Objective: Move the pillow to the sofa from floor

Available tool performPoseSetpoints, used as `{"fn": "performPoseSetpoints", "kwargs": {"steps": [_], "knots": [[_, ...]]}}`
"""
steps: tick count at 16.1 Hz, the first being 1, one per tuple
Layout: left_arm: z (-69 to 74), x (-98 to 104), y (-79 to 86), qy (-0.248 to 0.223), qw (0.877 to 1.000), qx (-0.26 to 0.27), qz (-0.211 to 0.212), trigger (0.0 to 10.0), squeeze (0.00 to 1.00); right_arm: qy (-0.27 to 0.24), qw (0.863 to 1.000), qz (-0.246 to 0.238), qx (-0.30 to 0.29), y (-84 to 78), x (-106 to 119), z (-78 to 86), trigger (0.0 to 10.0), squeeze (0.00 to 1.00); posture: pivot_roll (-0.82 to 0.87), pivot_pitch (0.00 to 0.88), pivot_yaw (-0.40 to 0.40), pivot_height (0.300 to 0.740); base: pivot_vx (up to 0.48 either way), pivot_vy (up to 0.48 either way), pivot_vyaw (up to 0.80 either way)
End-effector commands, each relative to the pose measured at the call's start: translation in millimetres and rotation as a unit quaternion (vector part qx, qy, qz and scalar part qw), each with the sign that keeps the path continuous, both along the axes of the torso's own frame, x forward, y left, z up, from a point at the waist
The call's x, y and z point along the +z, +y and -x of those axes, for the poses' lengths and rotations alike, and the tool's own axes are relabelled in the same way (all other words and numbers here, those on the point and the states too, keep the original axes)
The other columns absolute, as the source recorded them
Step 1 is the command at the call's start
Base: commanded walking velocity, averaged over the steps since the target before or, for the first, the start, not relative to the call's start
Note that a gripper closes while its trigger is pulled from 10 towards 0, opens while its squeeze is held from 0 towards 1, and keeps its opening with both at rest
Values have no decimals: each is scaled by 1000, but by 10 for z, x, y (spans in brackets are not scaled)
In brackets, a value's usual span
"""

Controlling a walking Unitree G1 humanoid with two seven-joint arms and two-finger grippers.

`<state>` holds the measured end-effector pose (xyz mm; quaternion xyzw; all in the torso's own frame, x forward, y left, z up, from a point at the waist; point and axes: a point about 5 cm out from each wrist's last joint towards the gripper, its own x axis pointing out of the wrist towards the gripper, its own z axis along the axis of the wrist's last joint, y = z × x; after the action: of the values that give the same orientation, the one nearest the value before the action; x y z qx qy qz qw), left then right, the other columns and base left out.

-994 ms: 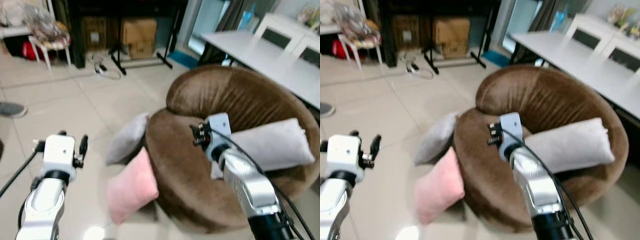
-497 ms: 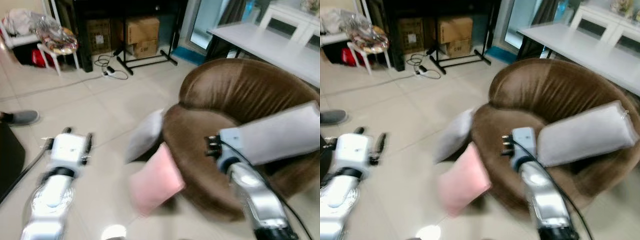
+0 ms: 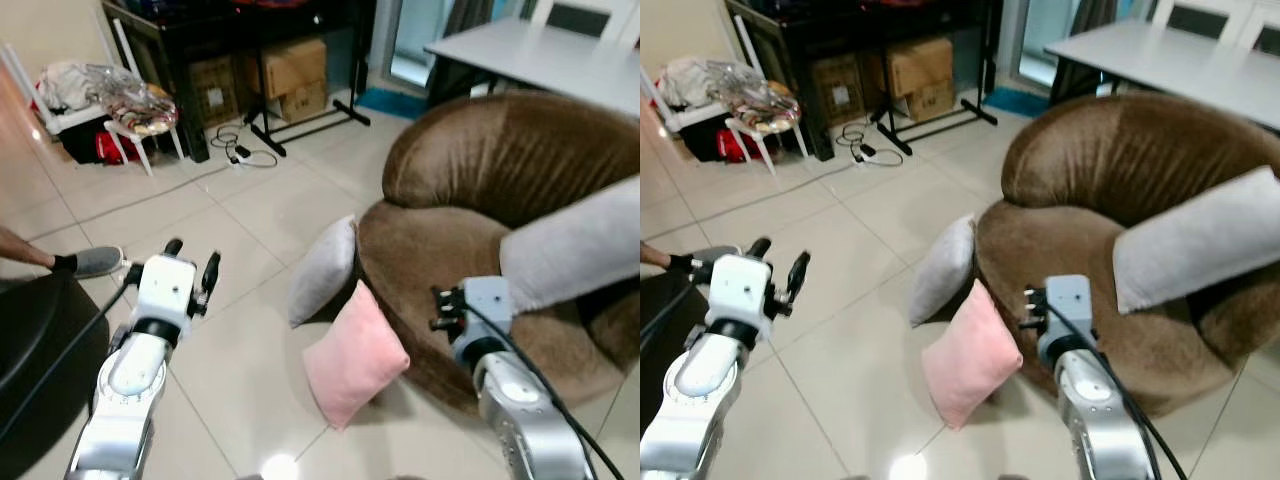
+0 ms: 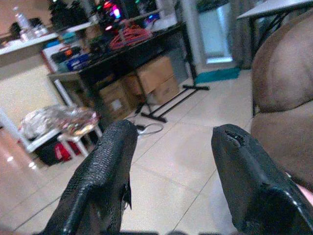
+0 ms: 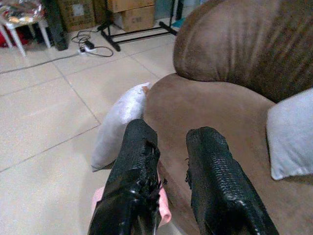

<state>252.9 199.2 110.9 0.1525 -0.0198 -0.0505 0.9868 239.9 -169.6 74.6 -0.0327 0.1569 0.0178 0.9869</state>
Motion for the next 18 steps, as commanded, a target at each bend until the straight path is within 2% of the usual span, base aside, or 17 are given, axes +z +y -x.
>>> {"fn": "performPoseSetpoints", "kwargs": {"steps": [1,3,6,9,11,15,18], "knots": [[-19,13,-11,-3,1000,-8,14,10000,0,-1,1000,4,-10,-52,25,8,10000,0,-129,0,69,740,0,0,0],[-24,28,17,-4,1000,-10,19,10000,0,-2,1000,20,13,-8,27,10,10000,0,-127,0,73,740,0,0,269],[-39,15,23,4,999,-24,22,10000,0,-3,1000,13,10,37,57,17,10000,0,-145,0,85,740,82,0,800],[-51,15,51,9,999,-28,24,10000,0,5,1000,-25,-8,79,64,17,10000,0,-139,0,81,740,280,0,0],[-44,15,68,9,999,-25,25,10000,0,4,1000,-29,-7,102,74,-4,10000,0,-130,0,73,740,285,0,0],[-25,13,84,10,999,-26,26,10000,0,1,1000,-17,6,129,95,-37,10000,0,-120,0,70,740,292,0,0],[-37,25,87,9,999,-25,26,10000,0,0,1000,-4,13,120,120,-65,10000,0,-121,0,65,740,299,0,800]]}}
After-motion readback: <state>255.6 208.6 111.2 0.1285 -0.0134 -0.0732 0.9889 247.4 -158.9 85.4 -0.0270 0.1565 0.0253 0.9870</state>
